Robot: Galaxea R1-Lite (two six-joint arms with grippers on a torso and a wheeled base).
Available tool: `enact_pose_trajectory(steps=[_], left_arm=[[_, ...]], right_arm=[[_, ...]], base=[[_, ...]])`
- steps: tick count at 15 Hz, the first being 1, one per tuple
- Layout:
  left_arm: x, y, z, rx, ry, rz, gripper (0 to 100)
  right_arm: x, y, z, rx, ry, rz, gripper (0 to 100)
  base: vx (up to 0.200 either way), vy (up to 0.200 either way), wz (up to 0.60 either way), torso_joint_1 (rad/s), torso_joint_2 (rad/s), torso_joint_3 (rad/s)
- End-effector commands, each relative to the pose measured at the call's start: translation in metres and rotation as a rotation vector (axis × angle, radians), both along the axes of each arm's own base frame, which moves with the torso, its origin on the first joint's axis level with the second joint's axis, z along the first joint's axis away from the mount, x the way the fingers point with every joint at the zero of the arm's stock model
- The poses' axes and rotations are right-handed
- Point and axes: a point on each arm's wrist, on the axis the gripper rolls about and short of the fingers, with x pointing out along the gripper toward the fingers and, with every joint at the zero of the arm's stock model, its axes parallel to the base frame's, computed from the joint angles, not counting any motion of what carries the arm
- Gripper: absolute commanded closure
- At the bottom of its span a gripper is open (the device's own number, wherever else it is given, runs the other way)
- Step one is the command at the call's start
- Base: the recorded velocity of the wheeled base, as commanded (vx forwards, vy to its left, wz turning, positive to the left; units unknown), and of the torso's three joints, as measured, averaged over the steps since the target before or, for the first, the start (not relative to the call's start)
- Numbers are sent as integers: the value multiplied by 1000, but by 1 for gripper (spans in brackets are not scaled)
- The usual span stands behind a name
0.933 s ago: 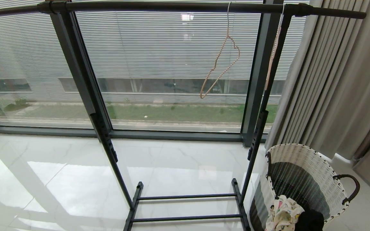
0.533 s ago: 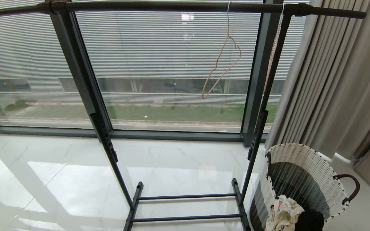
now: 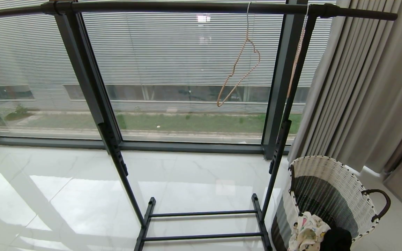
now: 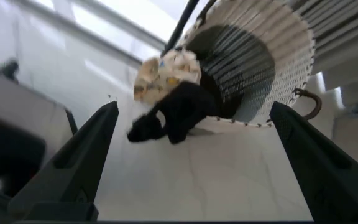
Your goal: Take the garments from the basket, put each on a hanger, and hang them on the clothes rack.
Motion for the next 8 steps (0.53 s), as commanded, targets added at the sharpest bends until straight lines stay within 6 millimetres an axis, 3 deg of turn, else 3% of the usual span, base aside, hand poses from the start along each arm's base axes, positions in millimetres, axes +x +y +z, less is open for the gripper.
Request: enact_pose_trajectory(steps=[1,5,8], left_arm=[[0,0,0,0,0,0,0],[0,0,0,0,2,0,0],[0,0,0,0,2,0,0]], right_arm=[[92,-16,-57,-319,391,249,0],[121,-34,-97,-376,443,259,0],[138,-43,-115,-408,434,204,0]], base=[[0,0,0,0,0,0],[0,0,0,0,0,0],[0,0,0,0,0,0]])
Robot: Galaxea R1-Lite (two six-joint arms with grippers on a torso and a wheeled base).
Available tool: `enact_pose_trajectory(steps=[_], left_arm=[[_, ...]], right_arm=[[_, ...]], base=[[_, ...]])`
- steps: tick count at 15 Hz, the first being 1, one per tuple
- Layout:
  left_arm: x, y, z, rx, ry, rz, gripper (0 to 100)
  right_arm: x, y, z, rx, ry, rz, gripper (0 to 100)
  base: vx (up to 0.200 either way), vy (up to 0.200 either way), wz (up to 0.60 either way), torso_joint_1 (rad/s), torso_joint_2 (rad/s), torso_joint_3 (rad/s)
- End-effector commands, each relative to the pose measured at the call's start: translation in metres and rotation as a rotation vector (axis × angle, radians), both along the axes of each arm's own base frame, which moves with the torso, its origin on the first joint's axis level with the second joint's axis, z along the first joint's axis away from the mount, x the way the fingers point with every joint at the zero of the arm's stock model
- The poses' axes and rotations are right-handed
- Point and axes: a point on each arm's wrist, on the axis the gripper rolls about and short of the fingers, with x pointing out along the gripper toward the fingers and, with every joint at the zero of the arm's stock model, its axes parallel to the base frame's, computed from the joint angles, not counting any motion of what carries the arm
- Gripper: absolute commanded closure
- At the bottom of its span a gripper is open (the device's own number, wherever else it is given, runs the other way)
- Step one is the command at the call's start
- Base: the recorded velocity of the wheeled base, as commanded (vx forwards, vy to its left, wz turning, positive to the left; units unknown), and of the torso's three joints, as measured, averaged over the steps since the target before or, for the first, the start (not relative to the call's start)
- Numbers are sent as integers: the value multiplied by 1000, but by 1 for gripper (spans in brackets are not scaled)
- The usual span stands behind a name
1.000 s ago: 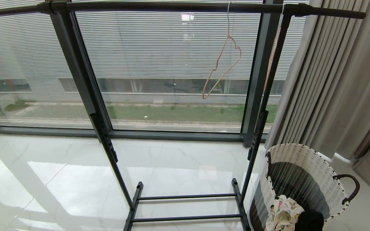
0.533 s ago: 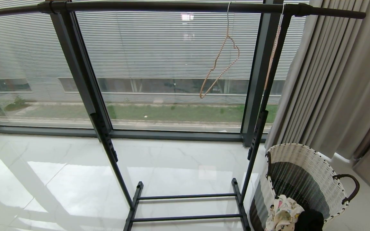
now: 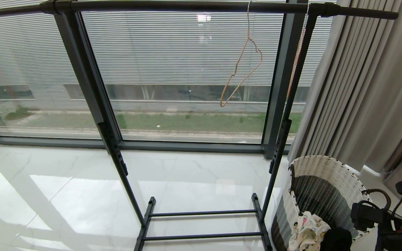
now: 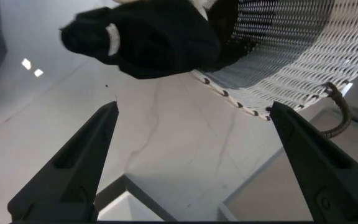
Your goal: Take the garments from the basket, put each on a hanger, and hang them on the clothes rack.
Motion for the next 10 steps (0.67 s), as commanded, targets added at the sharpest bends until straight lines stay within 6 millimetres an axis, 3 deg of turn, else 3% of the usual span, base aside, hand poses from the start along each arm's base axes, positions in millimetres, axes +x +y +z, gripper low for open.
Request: enact_pose_trajectory(steps=[1,5,10], left_arm=[[0,0,0,-1,0,0,0],[0,0,0,-4,-1,0,0],[0,0,0,-5,1,0,0]], right_arm=[[16,-8,-35,8,83,-21,0],[24,-3,-40,33,81,17,0],[49,2,-44,50,47,53,0]], base=[[0,0,0,0,0,0],[0,0,0,0,0,0],[0,0,0,0,0,0]])
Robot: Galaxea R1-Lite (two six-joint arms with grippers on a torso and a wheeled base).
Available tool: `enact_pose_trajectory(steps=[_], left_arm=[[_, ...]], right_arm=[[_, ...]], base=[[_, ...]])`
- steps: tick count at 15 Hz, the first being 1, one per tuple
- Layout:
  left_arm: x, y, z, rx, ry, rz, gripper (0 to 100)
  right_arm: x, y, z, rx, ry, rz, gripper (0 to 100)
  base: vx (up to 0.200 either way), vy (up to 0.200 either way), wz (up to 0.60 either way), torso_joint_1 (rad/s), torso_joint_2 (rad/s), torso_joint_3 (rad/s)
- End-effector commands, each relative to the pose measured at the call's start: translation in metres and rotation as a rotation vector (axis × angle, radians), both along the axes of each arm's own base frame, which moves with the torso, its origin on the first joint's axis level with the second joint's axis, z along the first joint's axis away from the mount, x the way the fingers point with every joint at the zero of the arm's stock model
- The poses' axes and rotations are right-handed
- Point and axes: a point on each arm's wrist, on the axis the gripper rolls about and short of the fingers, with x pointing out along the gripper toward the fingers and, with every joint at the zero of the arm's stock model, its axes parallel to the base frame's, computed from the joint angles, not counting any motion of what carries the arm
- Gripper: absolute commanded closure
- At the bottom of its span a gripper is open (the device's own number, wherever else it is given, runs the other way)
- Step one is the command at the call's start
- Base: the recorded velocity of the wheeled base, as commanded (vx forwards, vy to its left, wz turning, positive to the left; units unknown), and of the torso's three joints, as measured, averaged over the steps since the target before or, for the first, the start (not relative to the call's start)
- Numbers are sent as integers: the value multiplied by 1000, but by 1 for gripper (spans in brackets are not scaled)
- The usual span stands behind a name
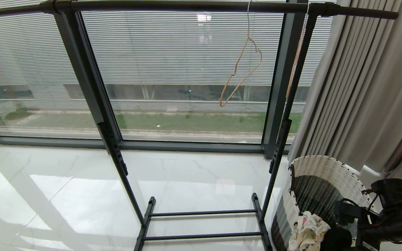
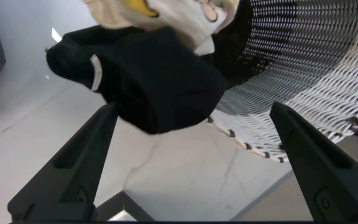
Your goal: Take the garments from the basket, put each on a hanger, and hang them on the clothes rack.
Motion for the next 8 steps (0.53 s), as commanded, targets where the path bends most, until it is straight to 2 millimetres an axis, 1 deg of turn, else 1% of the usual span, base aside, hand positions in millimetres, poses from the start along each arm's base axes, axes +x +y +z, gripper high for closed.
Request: enact_pose_trajectory(steps=[1,5,8], left_arm=[[0,0,0,-1,1,1,0],[0,0,0,-2,1,1,0],[0,0,0,-2,1,1,0]], right_arm=[[9,0,-5,6,3,-9,0],[23,1,-4,9,-26,-16,0],[26,-1,-12,-4,-24,-26,0]], base=[[0,0,0,0,0,0],[0,0,0,0,0,0],[0,0,0,0,0,0]])
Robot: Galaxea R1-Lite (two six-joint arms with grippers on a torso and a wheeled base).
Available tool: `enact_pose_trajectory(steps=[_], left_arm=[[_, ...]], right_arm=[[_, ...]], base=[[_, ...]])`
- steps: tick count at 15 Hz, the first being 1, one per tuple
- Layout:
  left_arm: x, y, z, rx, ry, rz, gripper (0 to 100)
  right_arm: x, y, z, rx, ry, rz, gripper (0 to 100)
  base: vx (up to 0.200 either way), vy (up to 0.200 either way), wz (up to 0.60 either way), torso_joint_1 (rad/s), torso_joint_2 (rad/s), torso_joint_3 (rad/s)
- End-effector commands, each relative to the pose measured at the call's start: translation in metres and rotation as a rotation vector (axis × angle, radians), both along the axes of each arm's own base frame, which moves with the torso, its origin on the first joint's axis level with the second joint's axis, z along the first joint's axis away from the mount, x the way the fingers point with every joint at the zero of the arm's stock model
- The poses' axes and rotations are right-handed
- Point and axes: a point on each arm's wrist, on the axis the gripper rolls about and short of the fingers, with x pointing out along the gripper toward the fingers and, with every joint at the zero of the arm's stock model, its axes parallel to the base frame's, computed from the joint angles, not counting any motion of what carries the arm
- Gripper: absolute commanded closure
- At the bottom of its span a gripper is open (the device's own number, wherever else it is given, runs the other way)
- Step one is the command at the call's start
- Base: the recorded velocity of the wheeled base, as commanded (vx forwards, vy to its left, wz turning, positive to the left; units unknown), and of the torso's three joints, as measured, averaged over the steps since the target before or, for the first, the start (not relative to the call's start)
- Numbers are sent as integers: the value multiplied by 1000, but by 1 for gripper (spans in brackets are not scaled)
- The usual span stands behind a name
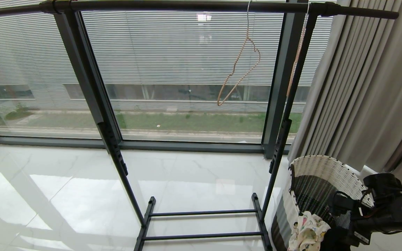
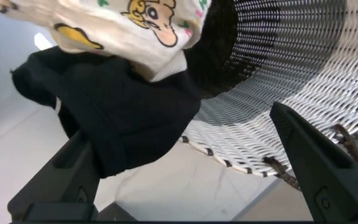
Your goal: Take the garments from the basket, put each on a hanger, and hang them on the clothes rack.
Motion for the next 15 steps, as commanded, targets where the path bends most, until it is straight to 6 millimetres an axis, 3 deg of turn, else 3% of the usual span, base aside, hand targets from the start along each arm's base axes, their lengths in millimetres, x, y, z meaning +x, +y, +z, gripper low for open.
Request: enact_pose_trajectory(steps=[1,2,6,8,11,15], left_arm=[[0,0,0,0,1,1,0],[0,0,0,-2,1,1,0],[0,0,0,-2,1,1,0],[0,0,0,-2,1,1,0],[0,0,0,3,2,1,0],[0,0,0,-3,-2,1,0]], right_arm=[[1,0,-4,-11,12,-6,0],[1,0,-8,-20,25,-11,100],[4,0,-6,-19,-16,-11,100],[0,0,13,-21,-73,-12,100],[-28,11,69,32,-59,-63,100],[-91,18,165,55,-55,-92,100]], base=[[0,0,0,0,0,0],[0,0,0,0,0,0],[0,0,0,0,0,0],[0,0,0,0,0,0],[0,0,0,0,0,0],[0,0,0,0,0,0]])
